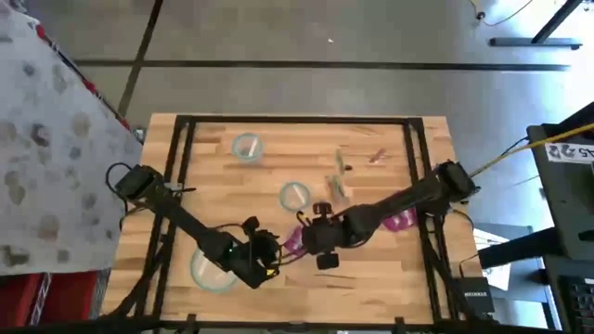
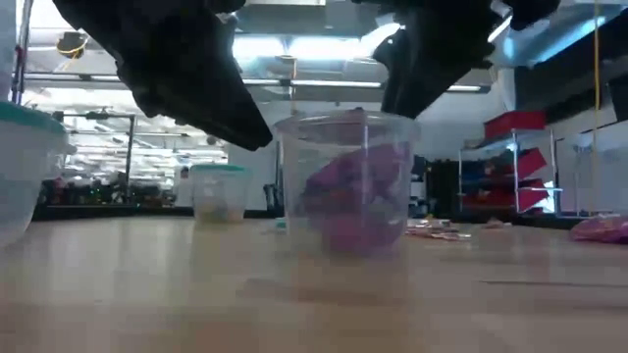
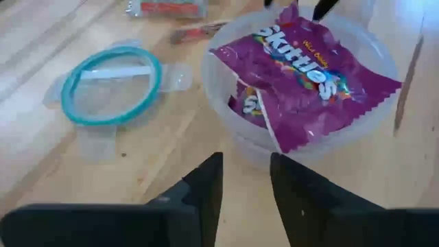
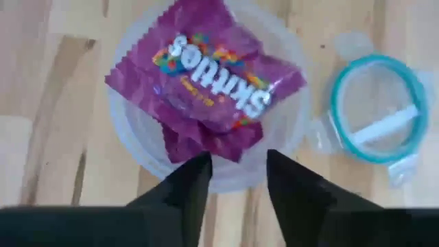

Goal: Sort candy
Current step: Put the violet candy into the bottom small transparent bin

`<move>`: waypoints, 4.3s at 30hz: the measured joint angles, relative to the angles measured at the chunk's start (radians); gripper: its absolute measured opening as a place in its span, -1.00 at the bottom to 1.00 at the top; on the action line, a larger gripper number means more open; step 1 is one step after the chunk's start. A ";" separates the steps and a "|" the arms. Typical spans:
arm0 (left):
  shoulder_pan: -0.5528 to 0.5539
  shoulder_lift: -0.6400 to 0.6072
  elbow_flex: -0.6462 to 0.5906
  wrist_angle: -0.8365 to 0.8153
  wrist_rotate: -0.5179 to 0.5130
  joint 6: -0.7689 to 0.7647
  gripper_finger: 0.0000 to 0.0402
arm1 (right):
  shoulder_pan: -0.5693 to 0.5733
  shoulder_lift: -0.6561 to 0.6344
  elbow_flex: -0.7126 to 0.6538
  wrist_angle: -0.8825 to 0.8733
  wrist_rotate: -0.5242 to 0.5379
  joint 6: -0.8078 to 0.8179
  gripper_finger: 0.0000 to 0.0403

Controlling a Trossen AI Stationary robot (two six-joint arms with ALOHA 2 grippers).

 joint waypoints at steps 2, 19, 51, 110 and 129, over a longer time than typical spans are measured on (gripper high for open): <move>0.000 0.000 0.000 0.001 0.000 0.002 -0.47 | 0.000 -0.017 0.000 0.005 -0.001 0.004 -0.31; 0.000 0.000 0.000 0.000 -0.002 0.000 -0.47 | -0.070 0.152 0.000 0.261 -0.228 -0.064 -0.94; -0.027 0.000 0.000 0.001 -0.002 -0.002 -0.47 | -0.077 -0.287 -0.144 -0.465 0.078 0.158 -0.09; -0.006 0.000 0.000 0.075 -0.016 0.058 -0.47 | 0.130 -0.267 -0.321 0.525 0.191 -0.178 -0.99; 0.000 0.000 0.000 0.074 -0.016 0.059 -0.47 | 0.113 0.042 -0.191 0.496 0.236 -0.358 -0.95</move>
